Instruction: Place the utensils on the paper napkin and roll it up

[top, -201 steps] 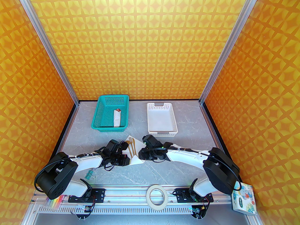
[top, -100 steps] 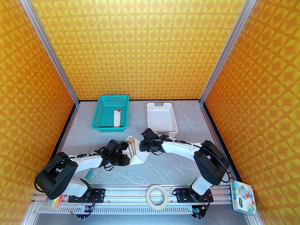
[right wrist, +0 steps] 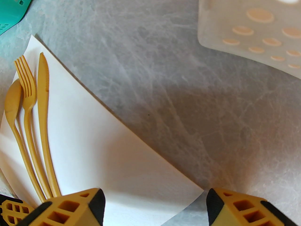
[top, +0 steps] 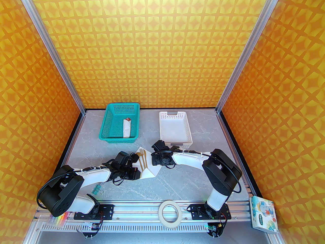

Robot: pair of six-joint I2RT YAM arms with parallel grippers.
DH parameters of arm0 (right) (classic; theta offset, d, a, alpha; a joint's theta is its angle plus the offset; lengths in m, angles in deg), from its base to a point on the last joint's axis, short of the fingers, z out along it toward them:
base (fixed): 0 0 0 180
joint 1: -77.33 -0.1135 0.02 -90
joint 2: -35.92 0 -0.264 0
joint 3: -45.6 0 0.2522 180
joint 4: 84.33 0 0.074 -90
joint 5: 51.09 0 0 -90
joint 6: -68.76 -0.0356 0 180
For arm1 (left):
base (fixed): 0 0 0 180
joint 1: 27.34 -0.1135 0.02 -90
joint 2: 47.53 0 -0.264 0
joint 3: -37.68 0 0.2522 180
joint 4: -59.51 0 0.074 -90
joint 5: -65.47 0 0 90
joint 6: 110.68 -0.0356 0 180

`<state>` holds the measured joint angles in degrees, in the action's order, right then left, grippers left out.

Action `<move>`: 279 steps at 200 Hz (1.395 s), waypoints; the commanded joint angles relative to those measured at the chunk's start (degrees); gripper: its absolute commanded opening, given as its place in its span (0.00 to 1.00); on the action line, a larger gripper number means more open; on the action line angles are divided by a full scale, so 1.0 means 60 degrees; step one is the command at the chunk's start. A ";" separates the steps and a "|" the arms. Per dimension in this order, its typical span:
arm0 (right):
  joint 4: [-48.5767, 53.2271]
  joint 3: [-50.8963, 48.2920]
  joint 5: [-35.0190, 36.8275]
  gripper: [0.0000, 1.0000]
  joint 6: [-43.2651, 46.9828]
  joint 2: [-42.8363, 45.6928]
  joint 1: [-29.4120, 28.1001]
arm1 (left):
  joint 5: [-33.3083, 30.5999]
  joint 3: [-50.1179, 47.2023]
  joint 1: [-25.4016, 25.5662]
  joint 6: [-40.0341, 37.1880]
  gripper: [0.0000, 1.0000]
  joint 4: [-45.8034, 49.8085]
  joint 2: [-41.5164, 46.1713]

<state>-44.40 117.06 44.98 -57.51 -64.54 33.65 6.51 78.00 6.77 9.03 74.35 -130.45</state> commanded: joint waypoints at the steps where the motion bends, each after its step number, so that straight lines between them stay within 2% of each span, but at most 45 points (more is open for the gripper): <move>1: 0.0070 0.0142 -0.0065 0.77 0.0105 -0.0233 0.0044 | -0.0187 0.0048 -0.0060 -0.0129 0.00 0.0269 0.0123; 113: -0.0928 0.0058 -0.2138 0.71 -0.0498 -0.0105 -0.0197 | -0.0191 0.0025 -0.0059 -0.0119 0.00 0.0230 0.0136; 165: -0.1273 -0.0366 -0.2335 0.71 -0.0771 0.0647 -0.0160 | -0.0208 -0.0032 -0.0054 -0.0131 0.00 0.0248 0.0178; 191: -0.2575 -0.1308 -0.3164 0.72 -0.1303 0.1288 0.0140 | -0.0222 -0.0050 -0.0059 -0.0139 0.00 0.0253 0.0225; 227: -0.4029 -0.2000 -0.4418 0.72 -0.1794 0.1419 0.0219 | -0.0216 -0.0041 -0.0055 -0.0152 0.00 0.0274 0.0176; 279: -0.4768 -0.2761 -0.4475 0.74 -0.2220 0.1605 0.0248 | -0.0217 -0.0057 -0.0060 -0.0134 0.00 0.0273 0.0225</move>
<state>-68.79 102.11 19.86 -68.70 -56.76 34.98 5.90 78.00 6.77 9.03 74.97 -129.97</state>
